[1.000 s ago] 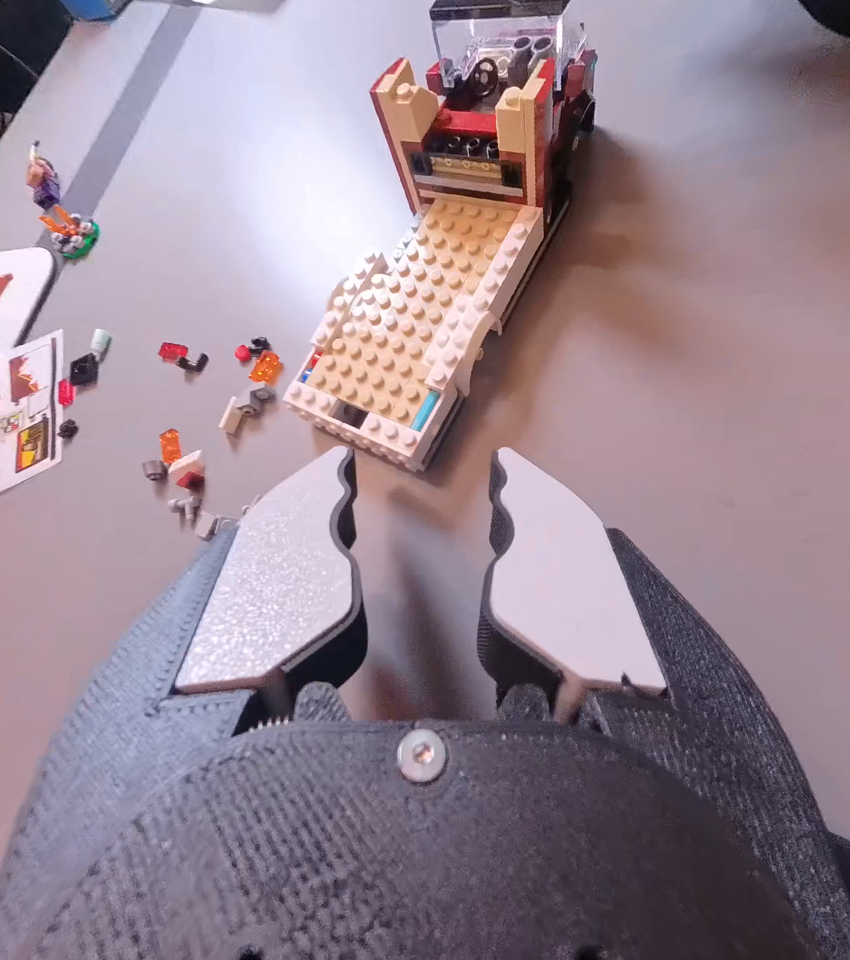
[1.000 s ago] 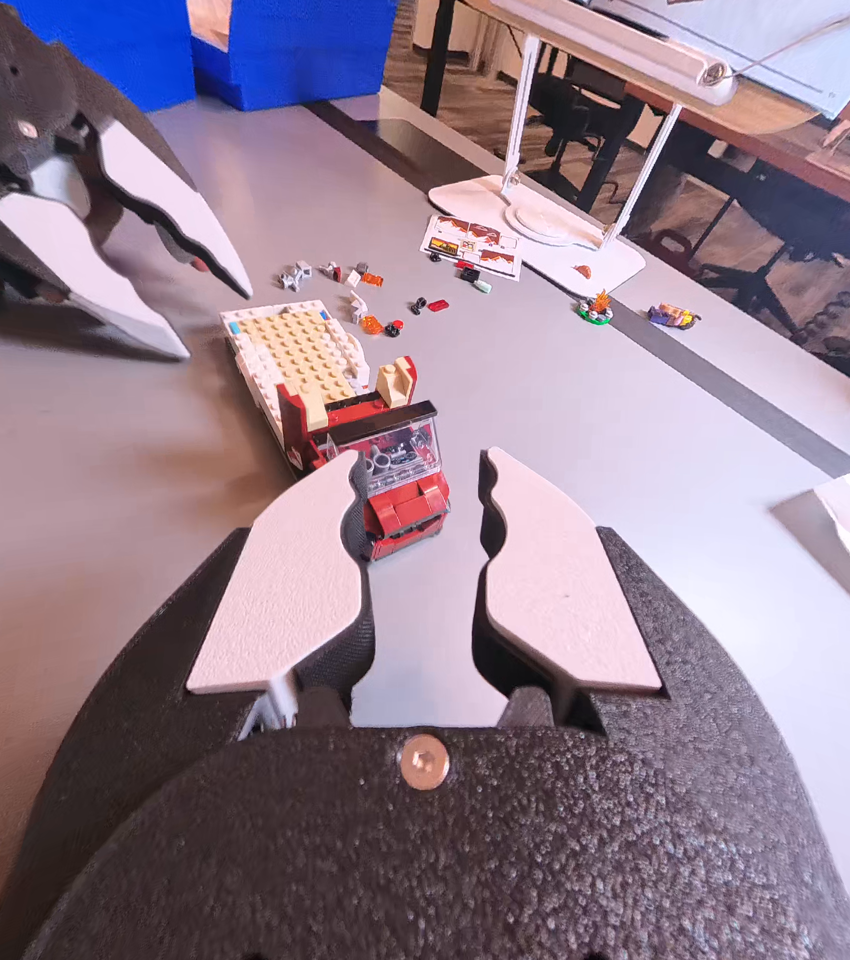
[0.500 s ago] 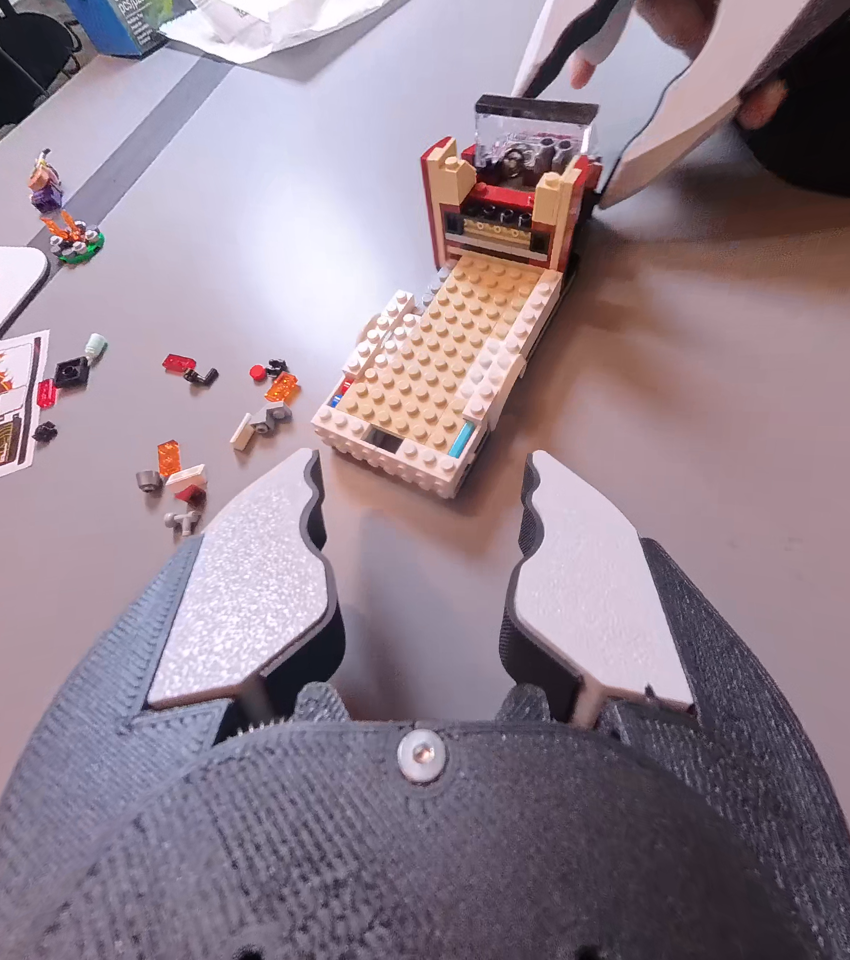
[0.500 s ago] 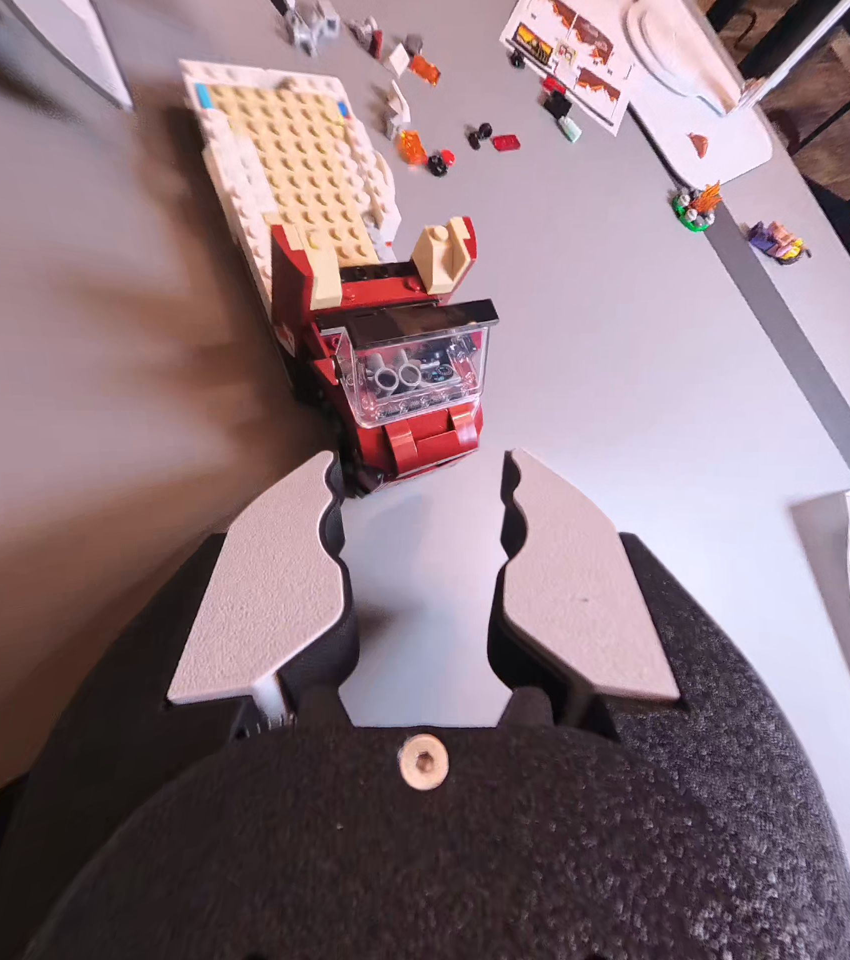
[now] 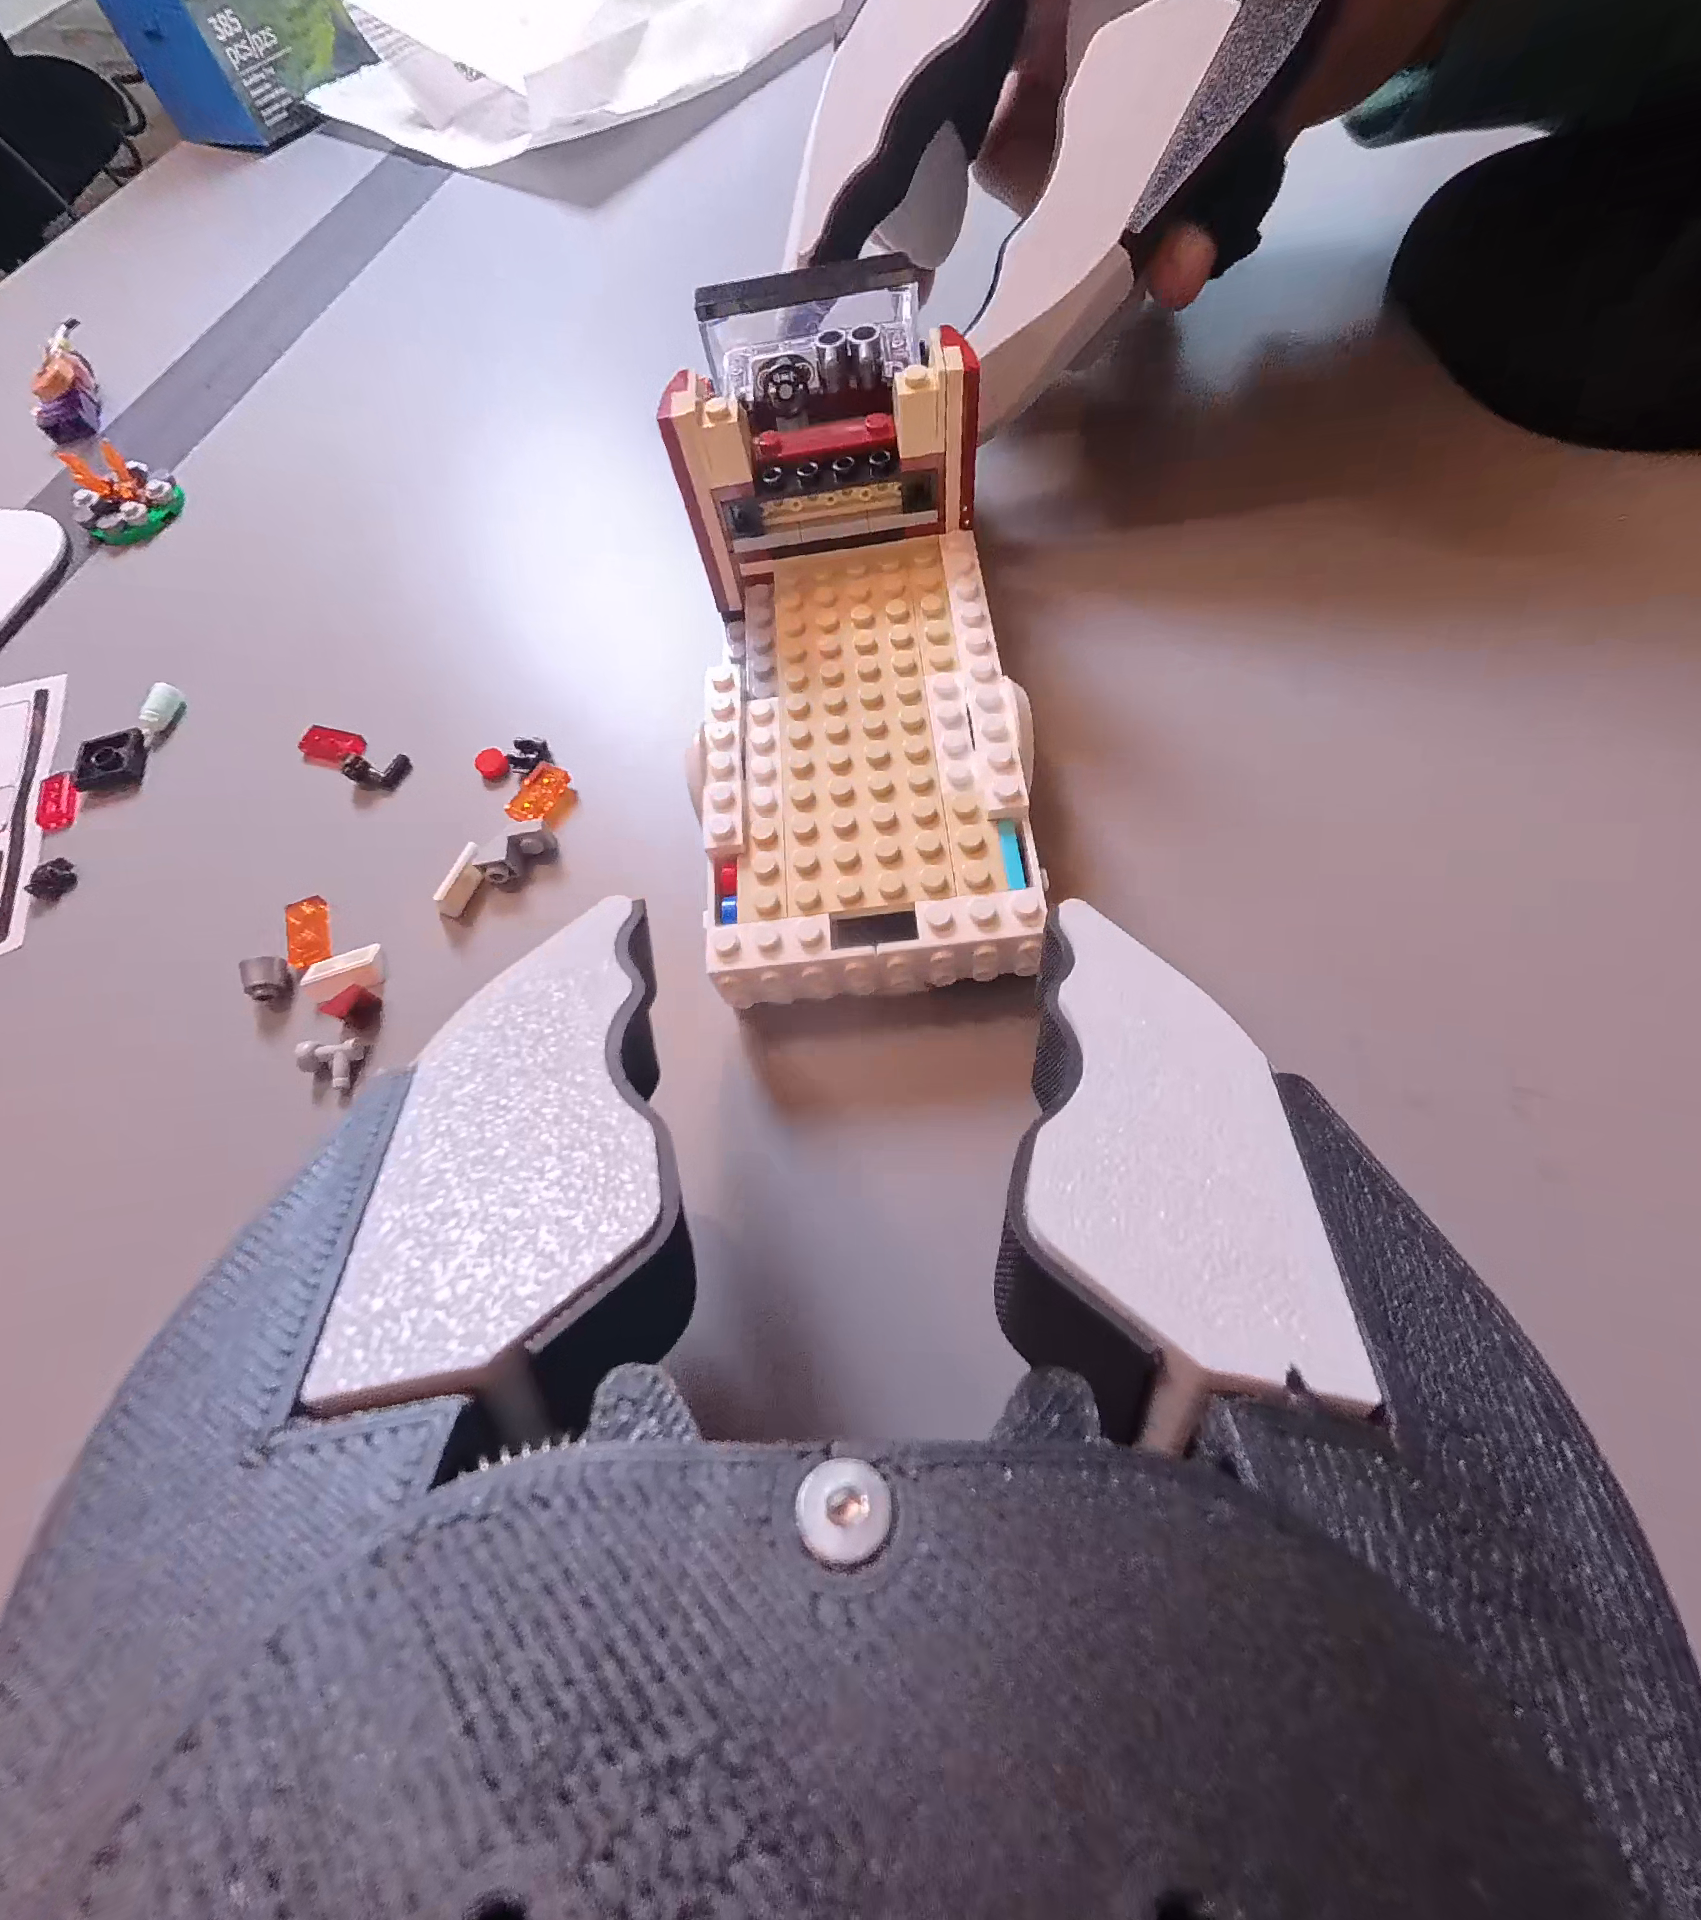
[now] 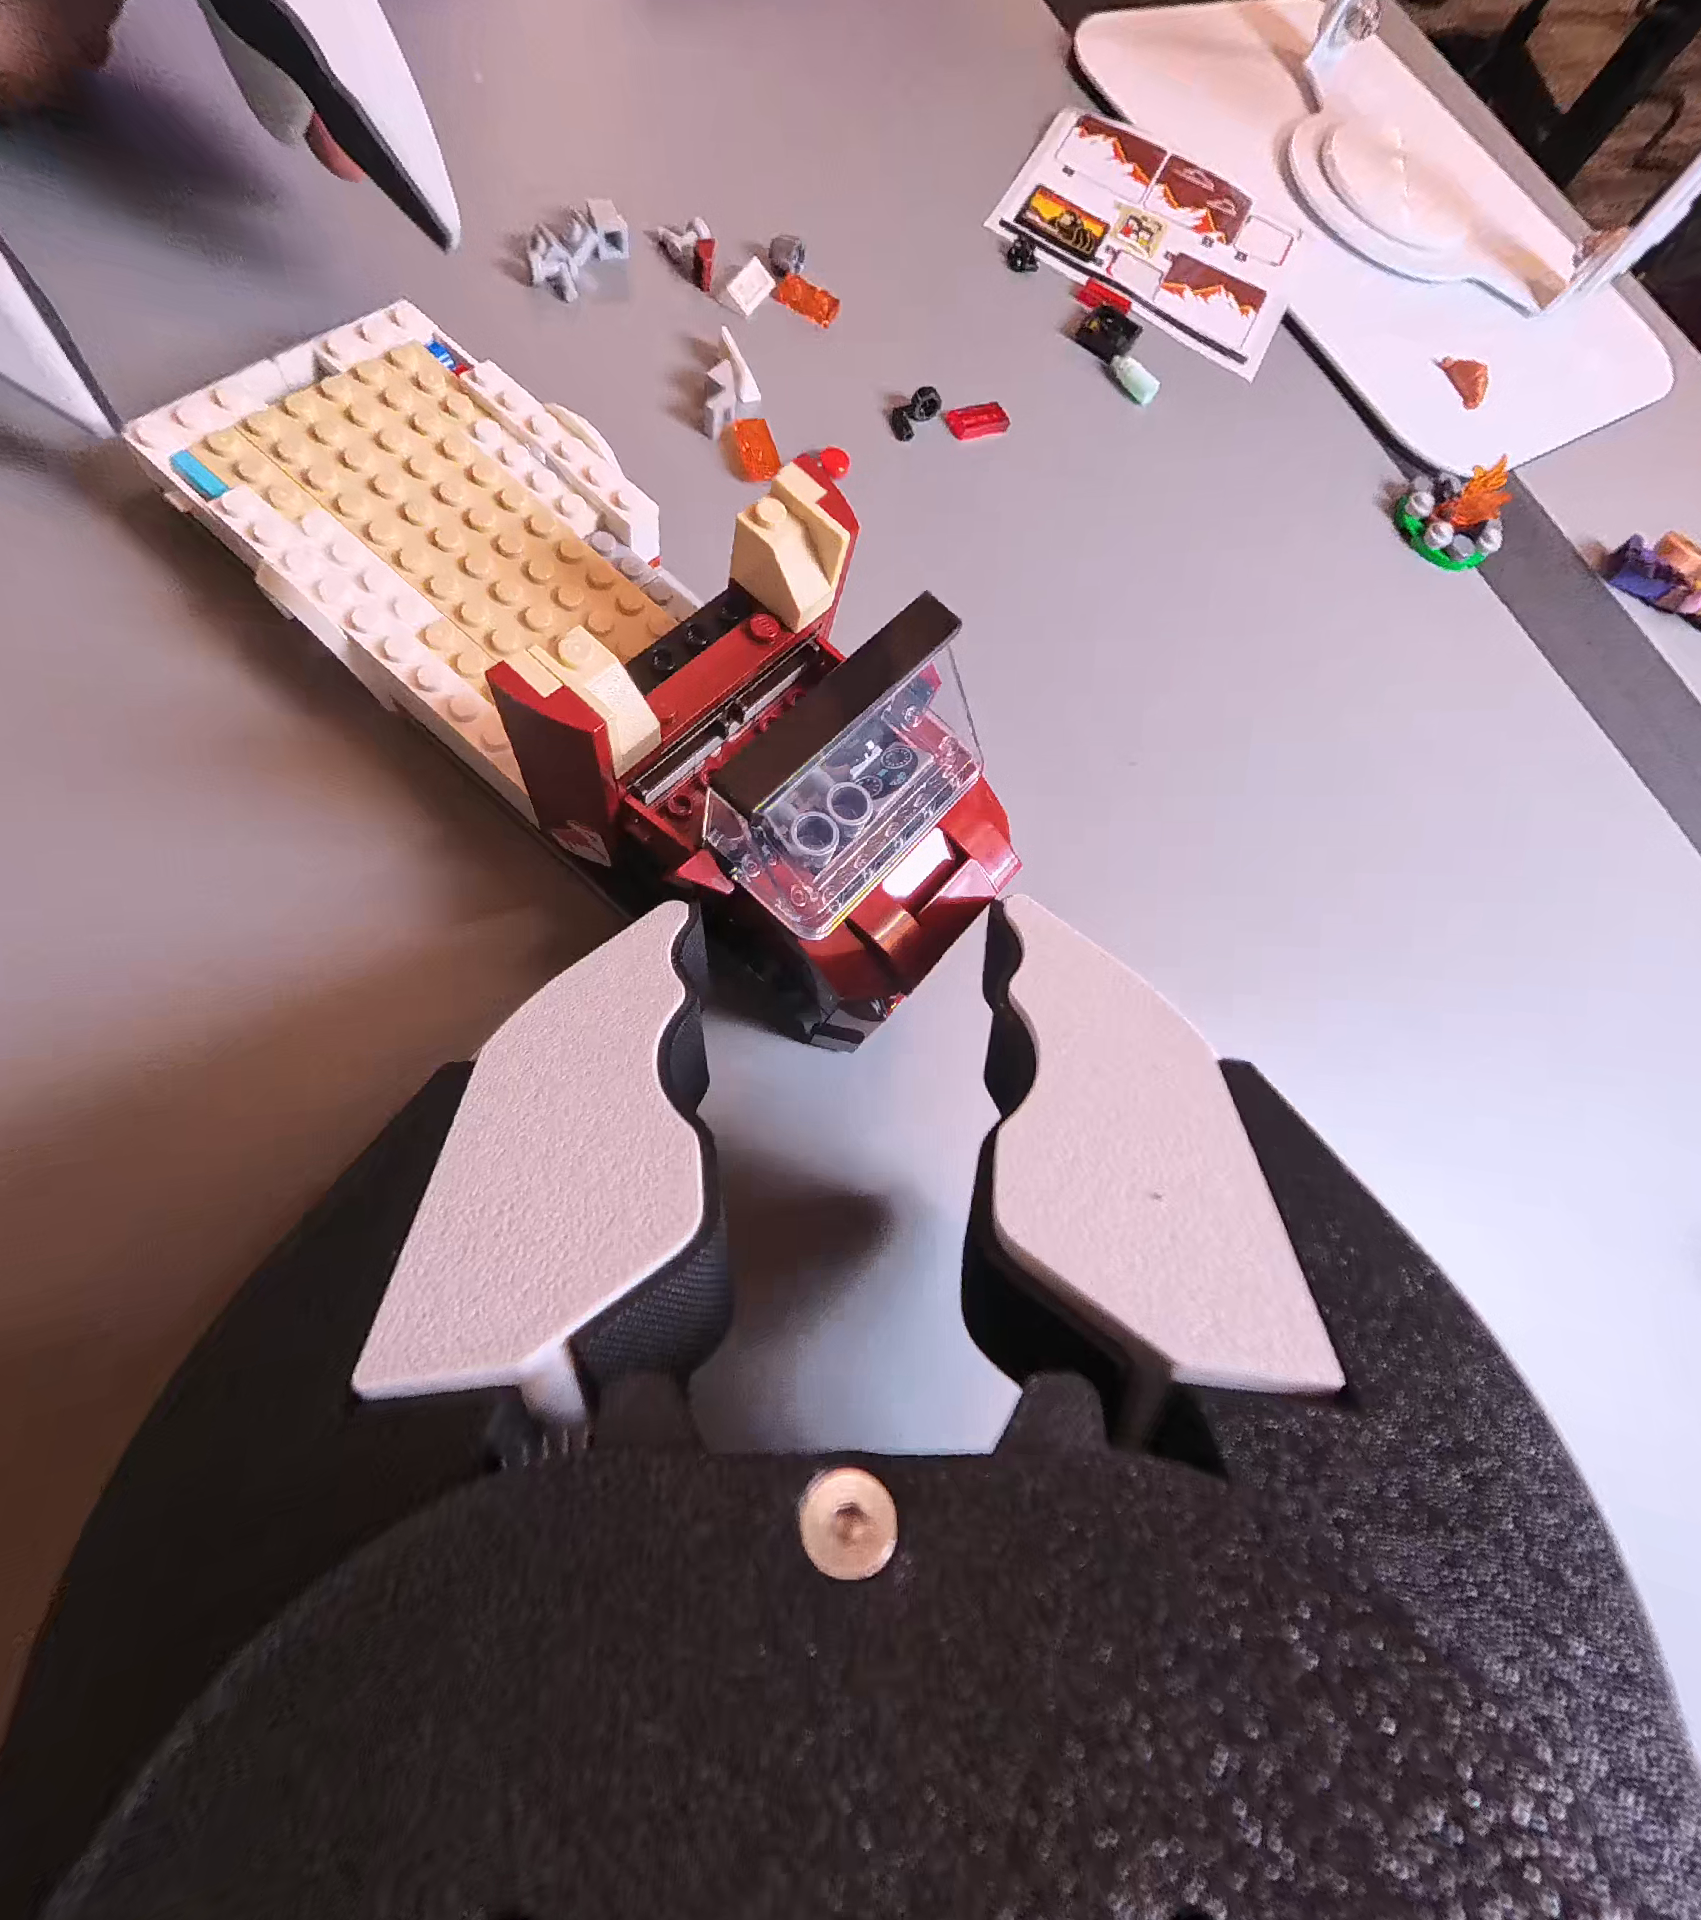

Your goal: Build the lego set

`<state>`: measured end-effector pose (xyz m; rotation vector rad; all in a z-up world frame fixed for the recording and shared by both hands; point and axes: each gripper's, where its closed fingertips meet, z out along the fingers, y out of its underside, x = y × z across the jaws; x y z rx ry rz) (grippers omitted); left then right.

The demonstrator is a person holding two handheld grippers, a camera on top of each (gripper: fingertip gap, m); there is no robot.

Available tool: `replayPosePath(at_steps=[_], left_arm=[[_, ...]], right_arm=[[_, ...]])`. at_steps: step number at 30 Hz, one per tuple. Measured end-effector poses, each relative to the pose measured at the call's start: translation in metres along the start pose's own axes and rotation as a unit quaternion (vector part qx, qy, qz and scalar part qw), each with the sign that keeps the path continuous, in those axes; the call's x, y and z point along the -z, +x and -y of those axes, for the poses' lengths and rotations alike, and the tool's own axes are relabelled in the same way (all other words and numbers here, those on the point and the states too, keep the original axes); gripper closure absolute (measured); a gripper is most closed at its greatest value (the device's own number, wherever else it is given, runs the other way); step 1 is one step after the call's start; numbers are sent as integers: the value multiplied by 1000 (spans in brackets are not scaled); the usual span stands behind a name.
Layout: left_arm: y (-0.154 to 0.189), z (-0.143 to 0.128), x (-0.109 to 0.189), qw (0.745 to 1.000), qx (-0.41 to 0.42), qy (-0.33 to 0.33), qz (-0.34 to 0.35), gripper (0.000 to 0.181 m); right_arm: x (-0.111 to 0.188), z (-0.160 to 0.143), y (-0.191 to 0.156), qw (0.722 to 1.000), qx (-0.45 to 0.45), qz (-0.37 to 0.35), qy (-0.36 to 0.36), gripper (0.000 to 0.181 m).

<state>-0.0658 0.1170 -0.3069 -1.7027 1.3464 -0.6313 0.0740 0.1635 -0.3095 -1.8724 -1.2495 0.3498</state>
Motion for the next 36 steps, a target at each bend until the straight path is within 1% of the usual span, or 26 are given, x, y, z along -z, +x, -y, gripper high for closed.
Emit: replayPosePath(at_steps=[5, 10, 16, 19, 21, 24, 28, 32, 36], left_arm=[[2, -1, 2, 1000, -7, 2, -3, 113], [-6, 2, 9, 999, -14, 17, 33, 115], [-24, 26, 32, 991, -5, 94, 99, 127], [-38, 37, 48, 980, 2, 133, 146, 132], [-48, 41, 57, 973, 14, 153, 170, 134], [-61, 39, 66, 967, 45, 171, 186, 136], [-75, 35, 75, 959, 81, 187, 200, 139], [-80, 36, 83, 952, 89, 202, 215, 141], [-84, 37, 89, 945, 88, 213, 232, 146]], right_arm=[[-1, 3, -8, 1000, 9, -11, 9, 130], [0, 6, -16, 999, 5, -28, 30, 130], [5, 16, -17, 997, 5, -43, 65, 127], [7, 20, -17, 995, 28, -64, 76, 124], [7, 23, -20, 994, 38, -65, 82, 124], [7, 26, -22, 993, 50, -67, 84, 122], [16, 37, -25, 991, 29, -48, 120, 123], [27, 50, -28, 985, 19, -46, 165, 125], [33, 57, -25, 979, -19, -43, 199, 127]])
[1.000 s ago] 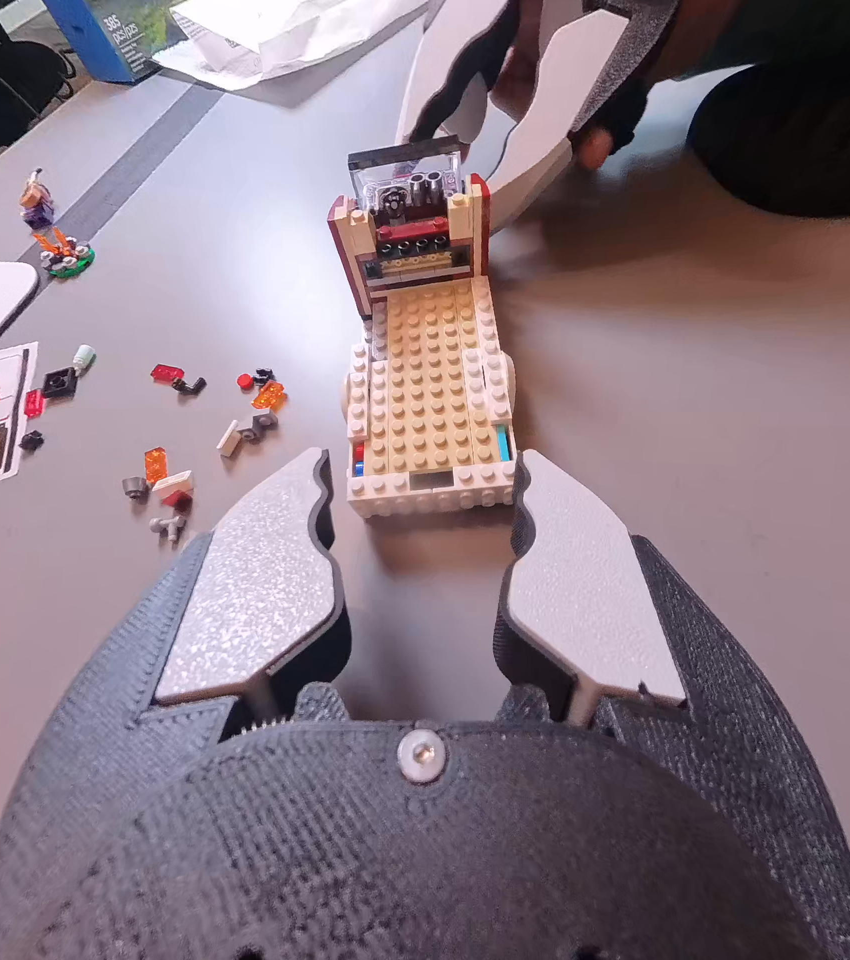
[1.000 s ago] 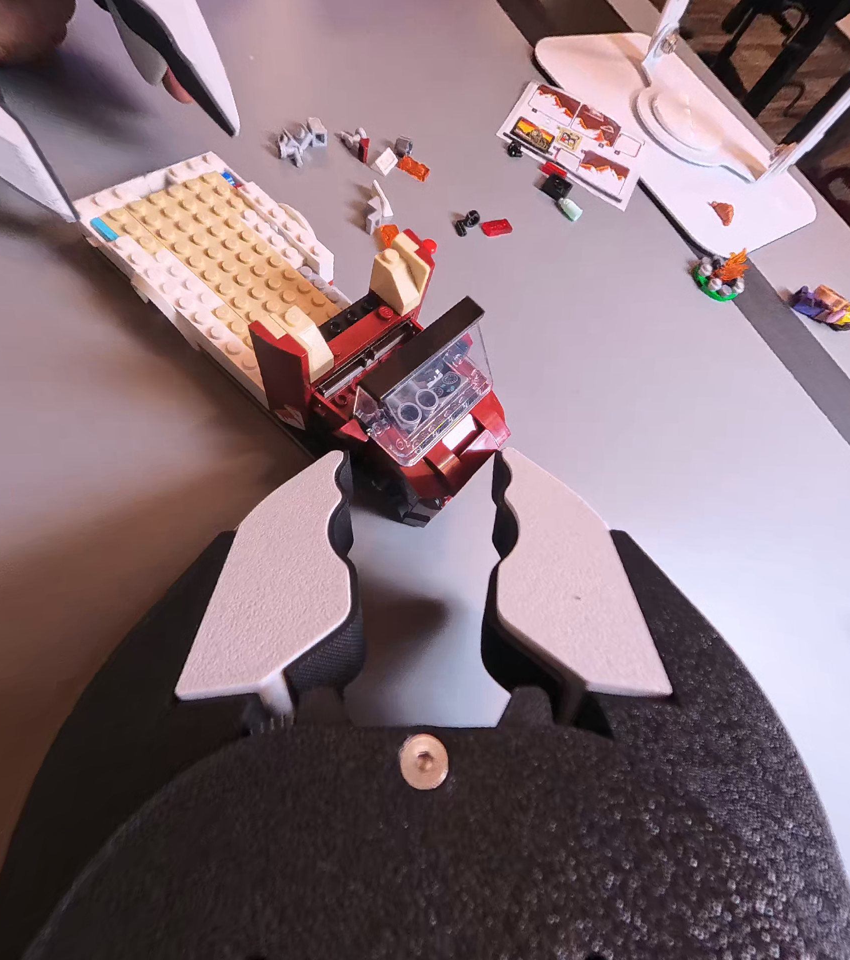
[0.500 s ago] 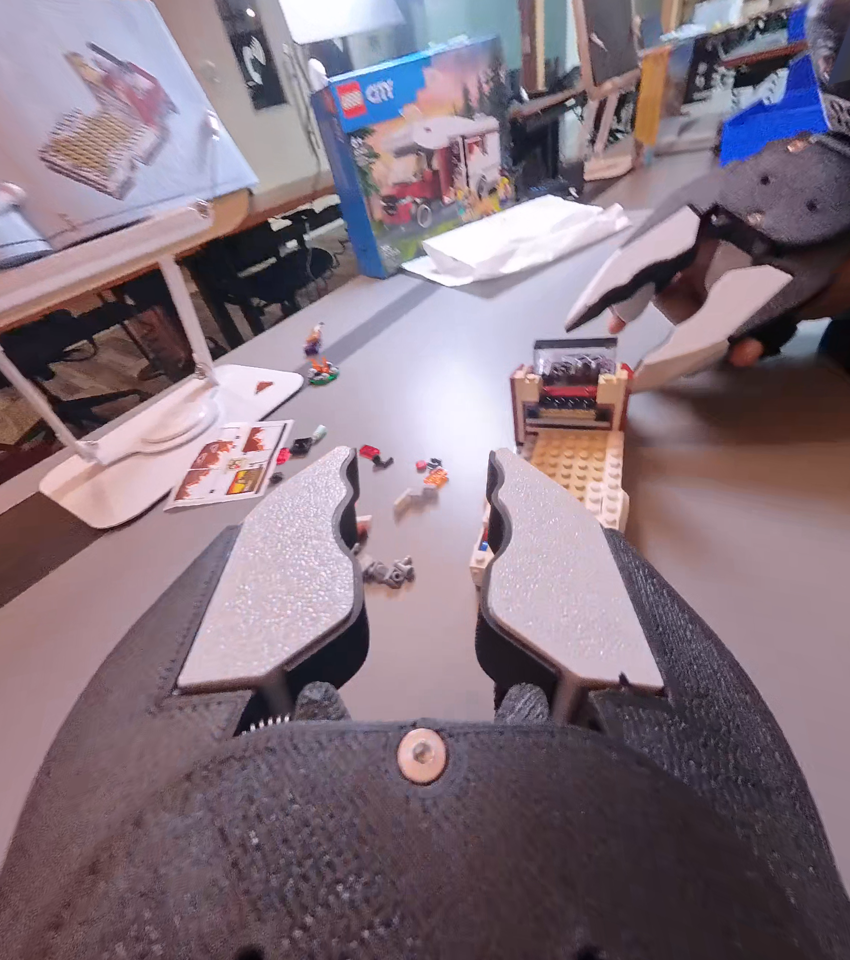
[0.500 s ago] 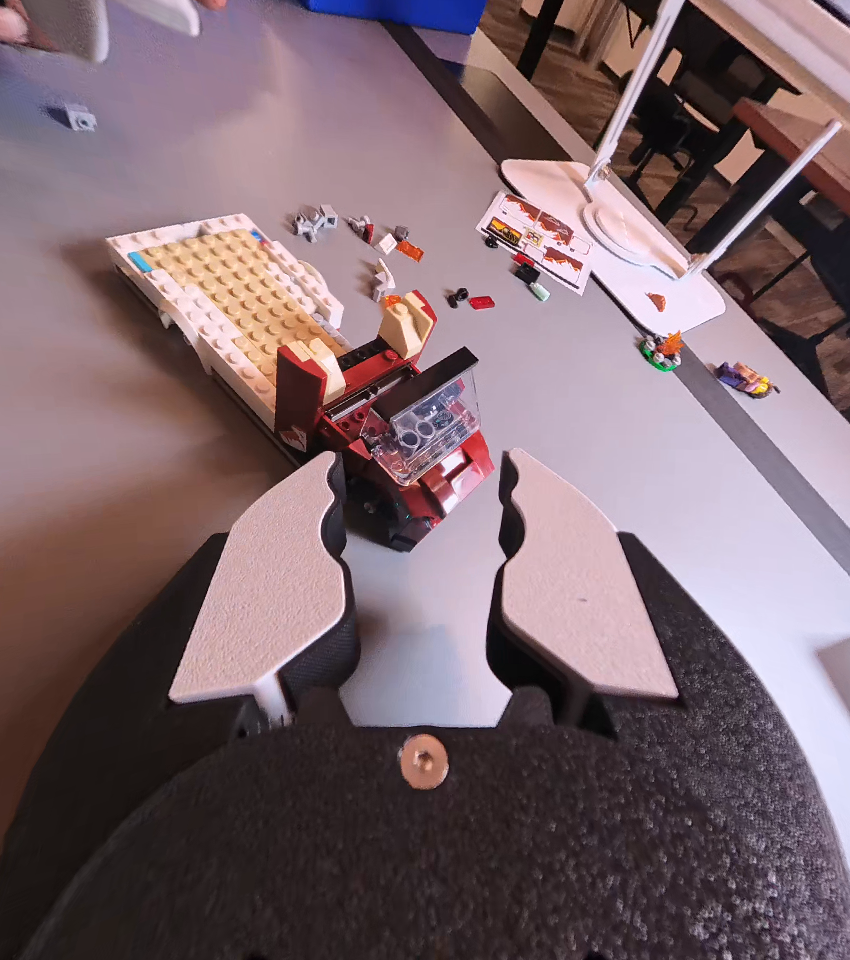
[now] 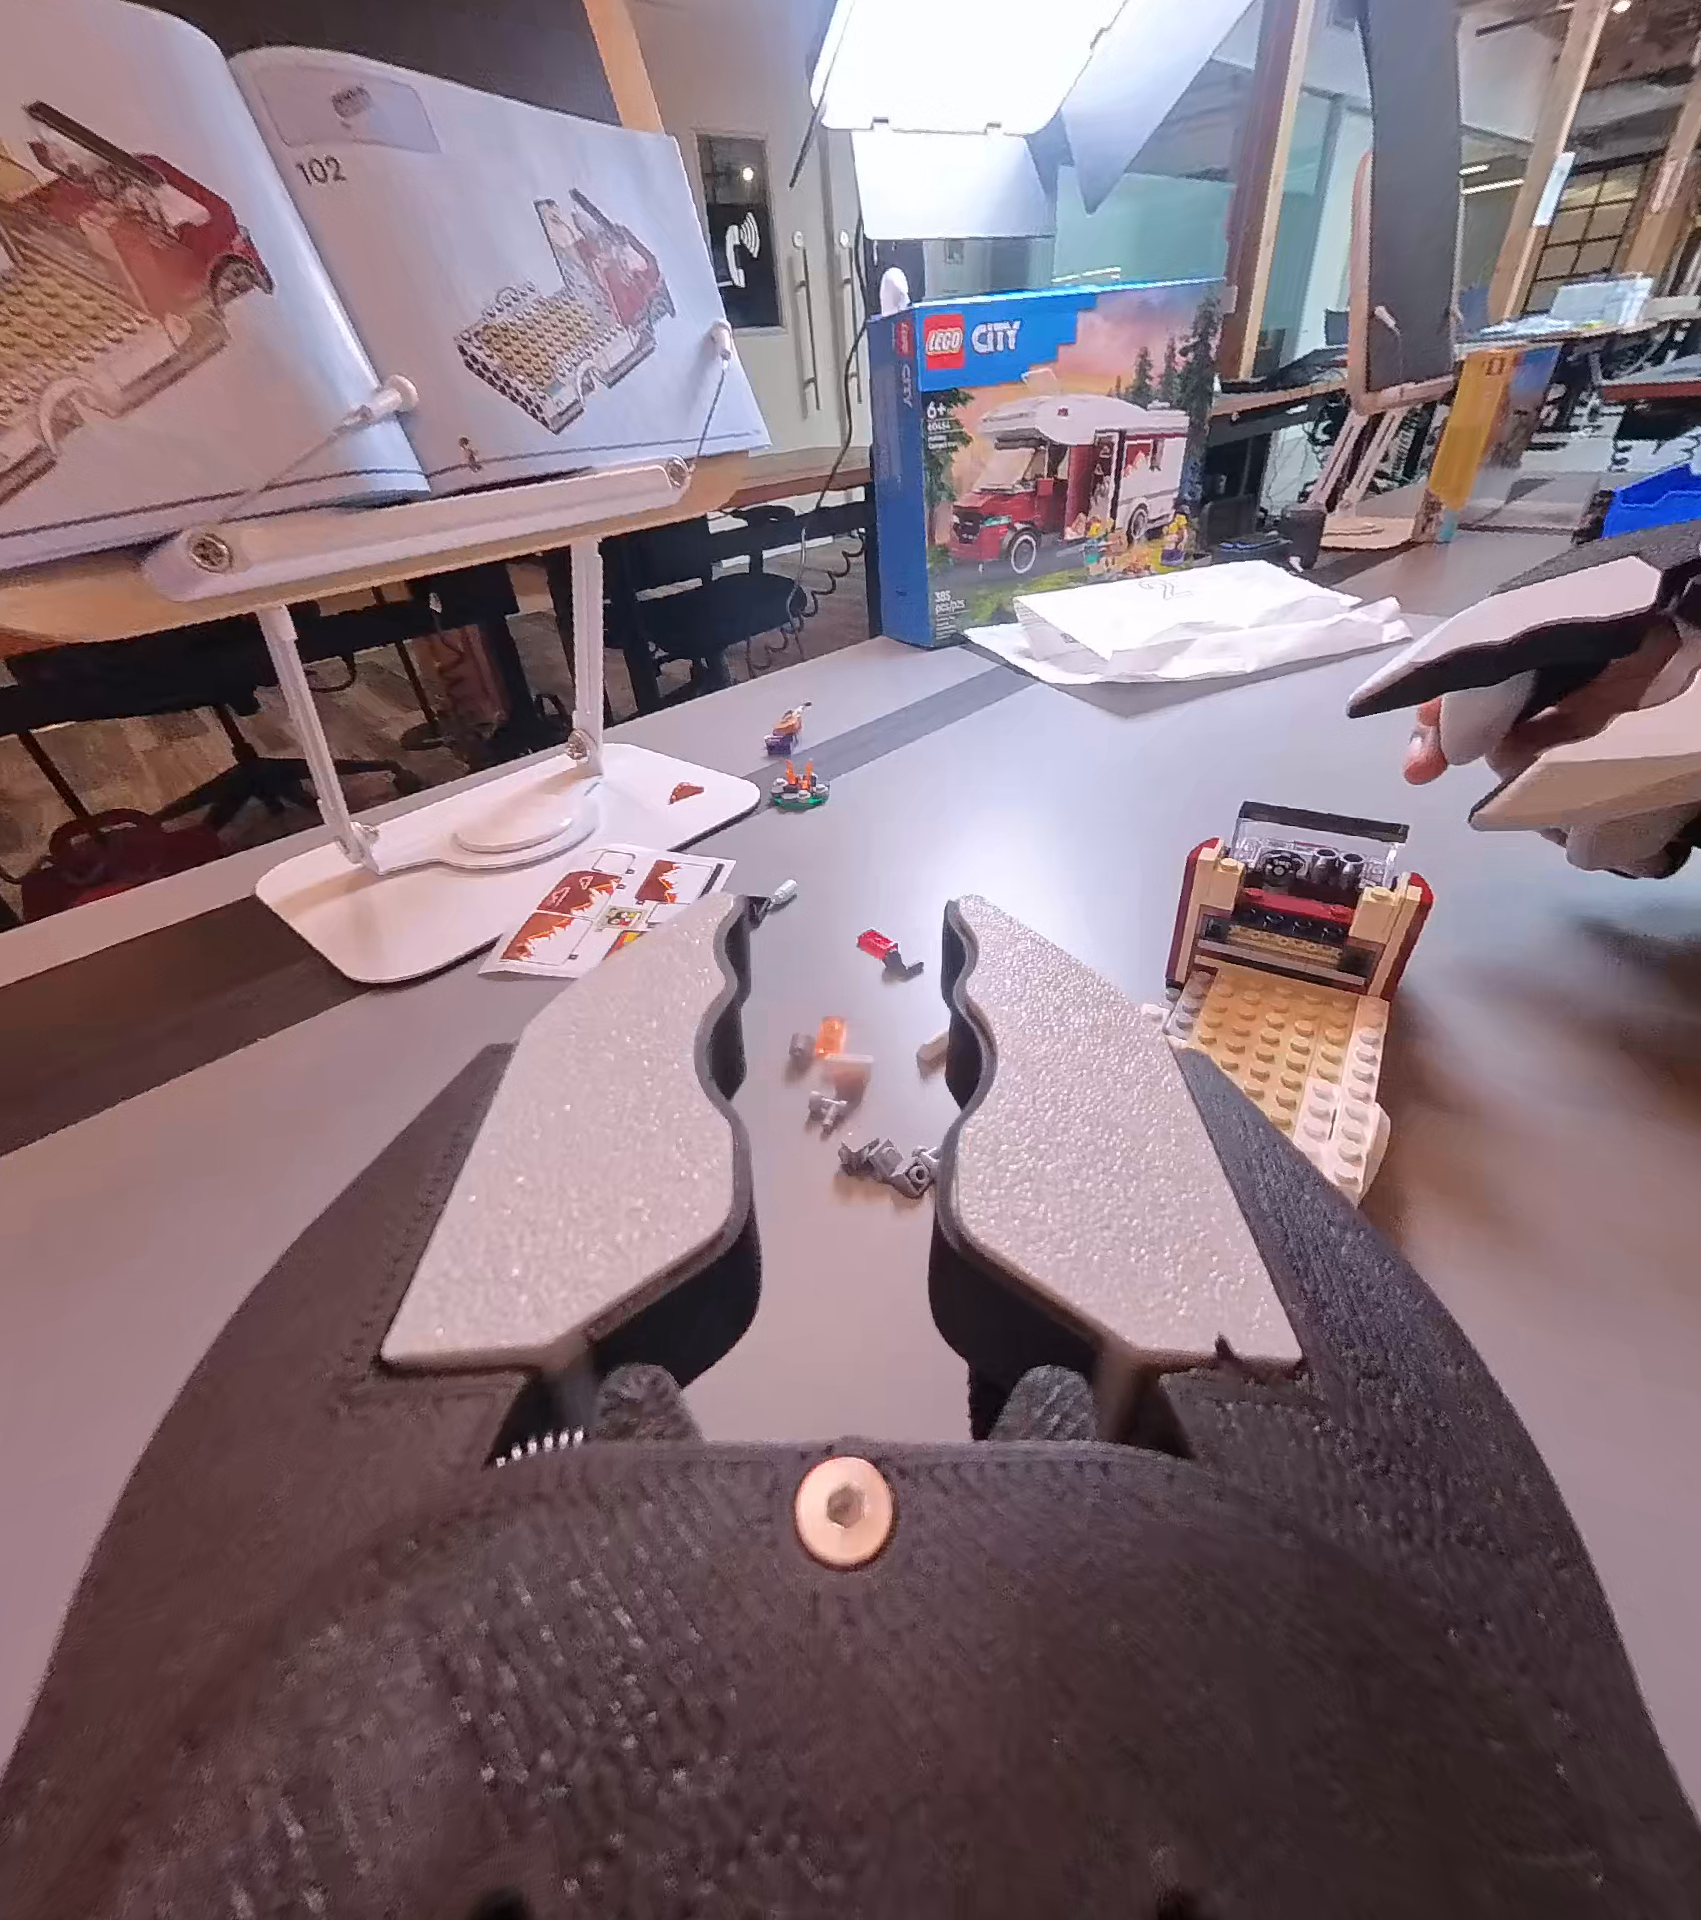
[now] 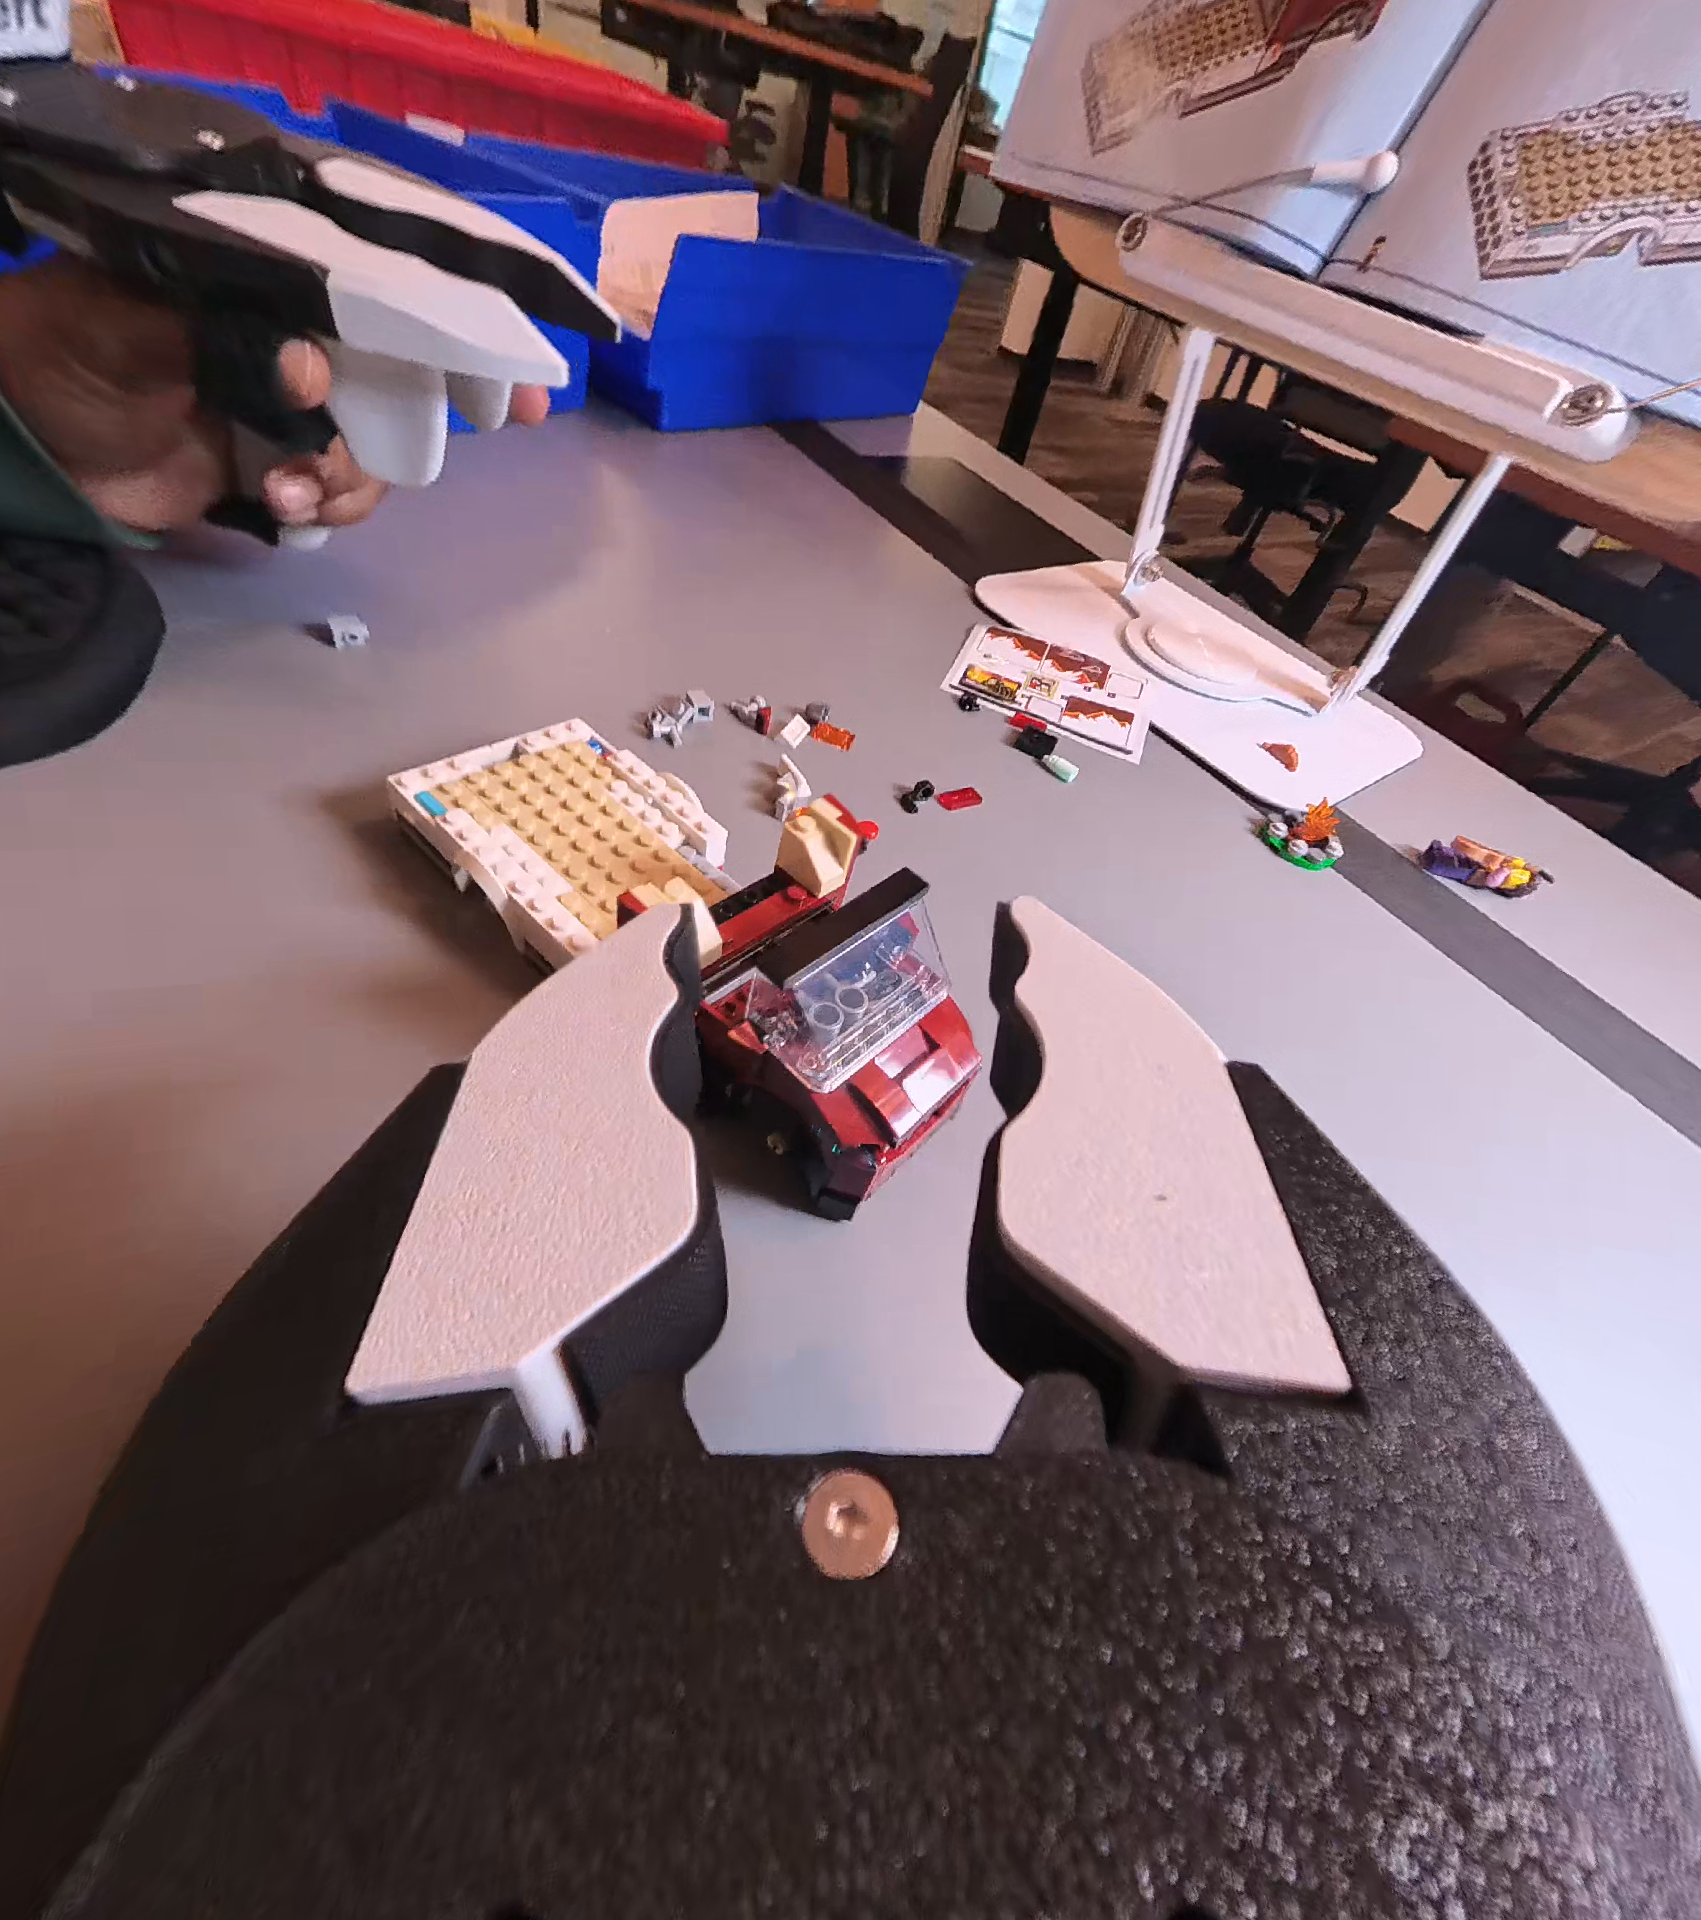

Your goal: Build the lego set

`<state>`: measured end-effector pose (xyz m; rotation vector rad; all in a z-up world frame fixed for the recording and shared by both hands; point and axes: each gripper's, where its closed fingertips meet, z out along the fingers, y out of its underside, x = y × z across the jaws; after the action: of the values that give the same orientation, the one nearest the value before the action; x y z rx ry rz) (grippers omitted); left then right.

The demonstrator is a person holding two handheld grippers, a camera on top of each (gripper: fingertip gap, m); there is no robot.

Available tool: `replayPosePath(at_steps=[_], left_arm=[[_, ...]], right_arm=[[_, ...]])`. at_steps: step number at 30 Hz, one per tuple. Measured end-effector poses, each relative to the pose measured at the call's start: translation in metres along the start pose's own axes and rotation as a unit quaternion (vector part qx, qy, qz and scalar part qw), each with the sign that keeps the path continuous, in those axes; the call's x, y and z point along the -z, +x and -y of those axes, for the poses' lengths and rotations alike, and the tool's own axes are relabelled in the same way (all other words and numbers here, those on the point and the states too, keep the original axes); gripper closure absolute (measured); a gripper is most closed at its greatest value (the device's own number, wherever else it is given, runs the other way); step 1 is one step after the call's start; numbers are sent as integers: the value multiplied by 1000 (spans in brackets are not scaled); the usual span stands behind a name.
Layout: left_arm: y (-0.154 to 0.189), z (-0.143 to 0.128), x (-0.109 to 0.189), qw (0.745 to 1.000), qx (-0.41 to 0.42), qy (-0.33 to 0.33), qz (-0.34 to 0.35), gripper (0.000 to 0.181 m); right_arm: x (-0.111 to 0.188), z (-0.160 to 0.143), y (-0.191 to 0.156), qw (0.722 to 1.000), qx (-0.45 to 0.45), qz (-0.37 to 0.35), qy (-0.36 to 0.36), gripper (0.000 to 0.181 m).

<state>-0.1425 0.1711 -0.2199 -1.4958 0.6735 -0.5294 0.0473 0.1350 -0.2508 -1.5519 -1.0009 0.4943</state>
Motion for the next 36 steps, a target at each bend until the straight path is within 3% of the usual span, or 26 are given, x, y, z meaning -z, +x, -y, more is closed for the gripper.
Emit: replayPosePath(at_steps=[7, 14, 20, 26, 32, 36], left_arm=[[-12, 21, 12, 997, -21, 47, 50, 171], [-22, 23, 15, 994, -37, 50, 91, 181], [-36, 18, 18, 993, -16, 47, 110, 181], [-41, 8, 15, 995, 10, 39, 96, 181], [-38, 2, 11, 996, 37, 32, 72, 180], [-38, 1, 11, 996, 41, 31, 69, 180]], right_arm=[[7, 25, 16, 996, -35, -57, 55, 136], [-16, 67, 40, 988, -41, -126, 76, 159], [-77, 136, 86, 982, -40, -146, 113, 170], [-149, 197, 160, 972, -26, -188, 136, 181], [-211, 209, 221, 967, -37, -231, 101, 181], [-234, 209, 235, 964, -51, -242, 103, 181]])
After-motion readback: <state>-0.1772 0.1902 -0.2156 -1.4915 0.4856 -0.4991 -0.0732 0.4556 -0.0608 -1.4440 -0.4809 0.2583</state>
